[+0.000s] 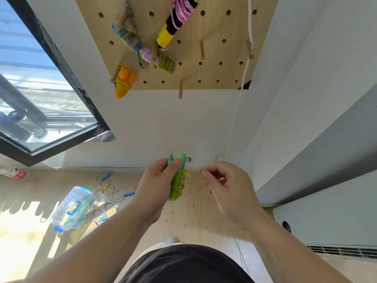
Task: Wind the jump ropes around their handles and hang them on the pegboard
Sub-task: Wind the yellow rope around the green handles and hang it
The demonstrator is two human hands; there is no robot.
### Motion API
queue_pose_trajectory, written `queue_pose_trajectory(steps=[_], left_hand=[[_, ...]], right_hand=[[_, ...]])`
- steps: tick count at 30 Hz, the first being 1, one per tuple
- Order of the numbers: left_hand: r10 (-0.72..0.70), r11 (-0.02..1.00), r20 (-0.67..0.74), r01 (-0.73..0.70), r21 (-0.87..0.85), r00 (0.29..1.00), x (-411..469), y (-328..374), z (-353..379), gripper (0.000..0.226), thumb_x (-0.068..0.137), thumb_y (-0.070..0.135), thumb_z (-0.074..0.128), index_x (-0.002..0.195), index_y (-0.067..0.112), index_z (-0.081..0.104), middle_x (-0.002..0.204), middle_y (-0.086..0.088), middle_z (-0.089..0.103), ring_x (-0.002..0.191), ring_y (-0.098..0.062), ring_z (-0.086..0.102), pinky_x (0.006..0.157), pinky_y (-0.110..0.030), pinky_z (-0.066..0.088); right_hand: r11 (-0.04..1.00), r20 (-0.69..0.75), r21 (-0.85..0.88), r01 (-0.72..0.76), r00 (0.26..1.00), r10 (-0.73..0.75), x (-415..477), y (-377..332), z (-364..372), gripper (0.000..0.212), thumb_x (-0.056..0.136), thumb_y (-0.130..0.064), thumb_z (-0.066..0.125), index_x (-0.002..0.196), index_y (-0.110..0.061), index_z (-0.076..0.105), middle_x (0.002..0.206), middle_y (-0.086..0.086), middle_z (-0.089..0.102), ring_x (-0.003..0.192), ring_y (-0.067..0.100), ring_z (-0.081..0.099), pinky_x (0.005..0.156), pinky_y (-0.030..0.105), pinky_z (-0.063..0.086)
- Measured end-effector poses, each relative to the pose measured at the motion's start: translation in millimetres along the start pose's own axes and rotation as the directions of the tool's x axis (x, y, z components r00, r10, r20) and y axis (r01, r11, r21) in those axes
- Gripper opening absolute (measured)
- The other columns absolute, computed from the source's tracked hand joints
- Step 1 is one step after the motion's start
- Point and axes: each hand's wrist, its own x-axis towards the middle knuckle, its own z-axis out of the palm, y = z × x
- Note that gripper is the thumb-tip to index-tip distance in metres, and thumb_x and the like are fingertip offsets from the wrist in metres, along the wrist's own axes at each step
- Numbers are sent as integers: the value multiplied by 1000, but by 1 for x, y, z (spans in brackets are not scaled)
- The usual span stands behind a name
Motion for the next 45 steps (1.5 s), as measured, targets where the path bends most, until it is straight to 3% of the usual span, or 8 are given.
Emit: queue_pose_trajectory(steps=[4, 7, 10, 18, 23, 31, 36, 45], left_hand=[[-54, 982, 115, 74, -172, 992, 7, 10, -14, 29, 104, 27, 53, 103, 1, 65, 76, -15, 61, 64, -24, 58, 59, -37, 49], [-71, 979, 176, 103, -178, 982, 14, 13, -22, 29, 103, 28, 54, 103, 3, 67, 80, -12, 65, 67, -21, 60, 61, -36, 51], [-95, 977, 221, 134, -168, 971, 23, 17, -35, 28, 102, 29, 55, 103, 3, 68, 81, -13, 65, 69, -22, 60, 62, -37, 50], [-173, 963, 287, 223, -151, 942, 50, 22, -74, 22, 100, 28, 59, 97, 8, 68, 74, -17, 62, 56, -26, 55, 50, -32, 42], [-104, 994, 344, 102, 25, 933, 64, 23, -94, 21, 102, 28, 59, 97, 9, 52, 82, -18, 71, 56, -29, 59, 49, -32, 42], [96, 952, 399, -200, 230, 912, 81, 34, -117, 13, 88, 32, 66, 83, 23, 60, 70, -7, 60, 59, -19, 49, 58, -41, 45], [151, 914, 459, -301, 272, 875, 85, 39, -135, 34, 72, 37, 81, 90, 27, 55, 78, -7, 66, 64, -19, 55, 59, -51, 50], [120, 991, 334, -134, 16, 935, 82, 39, -118, 33, 78, 32, 83, 92, 14, 60, 74, -5, 69, 60, -29, 63, 56, -43, 51]], right_hand=[[998, 40, 36, -59, 998, 58, 11, -10, 8, 38, 78, -48, 78, 112, -30, 71, 97, -13, 70, 91, 6, 66, 75, 19, 54], [1000, 75, 28, -9, 997, 7, 19, -20, 23, 26, 79, -37, 84, 102, -27, 77, 91, -12, 71, 87, 9, 68, 72, 21, 53], [978, 50, -125, 166, 986, -161, 28, -26, 36, 8, 93, -21, 73, 99, -24, 78, 86, -13, 70, 84, 13, 66, 72, 23, 52], [691, 189, -459, 558, 821, -538, 49, -39, 67, 17, 101, -16, 59, 103, -7, 73, 100, -1, 70, 90, 13, 63, 83, 24, 49], [784, 165, -413, 464, 885, -436, 58, -49, 81, 8, 96, -16, 67, 94, -13, 74, 80, -14, 63, 75, 0, 55, 70, 16, 44], [803, 119, -447, 395, 915, -385, 69, -64, 100, 9, 91, -15, 75, 99, -18, 77, 81, -26, 56, 78, -10, 55, 74, 5, 39], [940, 63, -209, 271, 962, -264, 73, -79, 108, 21, 90, -13, 76, 98, -30, 67, 79, -9, 67, 74, 16, 64, 67, 23, 51], [964, 35, -98, 247, 969, -245, 81, -86, 102, 23, 91, -9, 73, 98, -28, 63, 87, -13, 69, 82, 8, 68, 71, 11, 49]])
